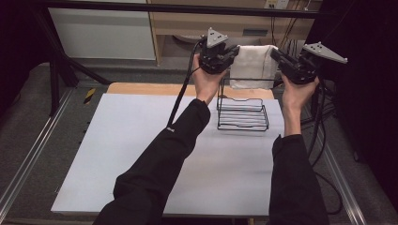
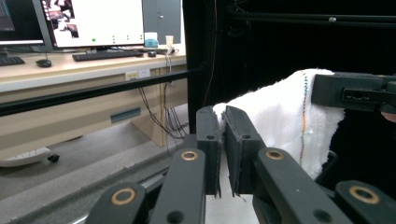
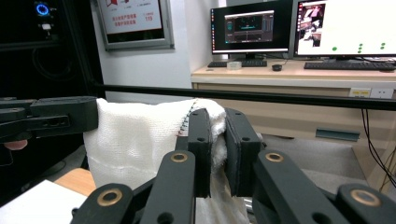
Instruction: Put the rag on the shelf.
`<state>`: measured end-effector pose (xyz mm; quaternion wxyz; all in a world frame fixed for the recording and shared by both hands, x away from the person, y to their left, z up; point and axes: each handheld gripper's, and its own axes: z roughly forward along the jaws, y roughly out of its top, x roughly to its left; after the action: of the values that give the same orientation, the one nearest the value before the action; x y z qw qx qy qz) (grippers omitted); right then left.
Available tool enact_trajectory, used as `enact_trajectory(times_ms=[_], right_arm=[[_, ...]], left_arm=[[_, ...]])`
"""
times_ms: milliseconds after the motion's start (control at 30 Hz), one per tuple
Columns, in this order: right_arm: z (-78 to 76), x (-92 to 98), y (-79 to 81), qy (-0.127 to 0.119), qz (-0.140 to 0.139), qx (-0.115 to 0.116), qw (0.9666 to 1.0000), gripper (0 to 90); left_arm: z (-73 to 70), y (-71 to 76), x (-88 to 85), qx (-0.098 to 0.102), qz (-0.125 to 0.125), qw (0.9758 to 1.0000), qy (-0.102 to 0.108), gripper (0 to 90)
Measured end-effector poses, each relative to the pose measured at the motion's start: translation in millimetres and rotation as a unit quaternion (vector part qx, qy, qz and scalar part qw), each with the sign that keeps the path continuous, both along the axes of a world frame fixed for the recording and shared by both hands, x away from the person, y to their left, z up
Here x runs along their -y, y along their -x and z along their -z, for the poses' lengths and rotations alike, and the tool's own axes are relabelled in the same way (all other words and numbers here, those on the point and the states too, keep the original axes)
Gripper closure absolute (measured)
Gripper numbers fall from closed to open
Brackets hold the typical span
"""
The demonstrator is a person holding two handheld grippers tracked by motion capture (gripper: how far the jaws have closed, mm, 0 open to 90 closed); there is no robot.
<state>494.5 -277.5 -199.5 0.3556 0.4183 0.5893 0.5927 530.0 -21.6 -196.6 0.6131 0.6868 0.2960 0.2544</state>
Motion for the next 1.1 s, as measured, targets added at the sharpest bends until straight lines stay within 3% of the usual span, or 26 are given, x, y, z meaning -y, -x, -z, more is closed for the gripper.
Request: enact_trajectory(times_ms=[267,733,1000,1100], right_arm=[[10.0,2.5,3.8,0.003,0.0,-0.013,0.9999,81.8],[18.2,7.3,19.0,0.012,-0.005,-0.015,0.9998,81.3],[22.6,8.9,31.2,0.02,-0.012,-0.018,0.9996,81.0],[22.7,9.0,34.6,0.027,-0.014,-0.015,0.9994,81.0]], left_arm=[[8.3,2.5,1.2,-0.01,0.01,0.9999,-0.01,84.4],[14.7,14.6,1.6,-0.024,0.032,0.9989,-0.026,84.1],[16.7,25.9,-0.2,-0.018,0.043,0.9982,-0.039,84.1],[15.5,28.3,-0.9,-0.018,0.045,0.9982,-0.034,84.2]])
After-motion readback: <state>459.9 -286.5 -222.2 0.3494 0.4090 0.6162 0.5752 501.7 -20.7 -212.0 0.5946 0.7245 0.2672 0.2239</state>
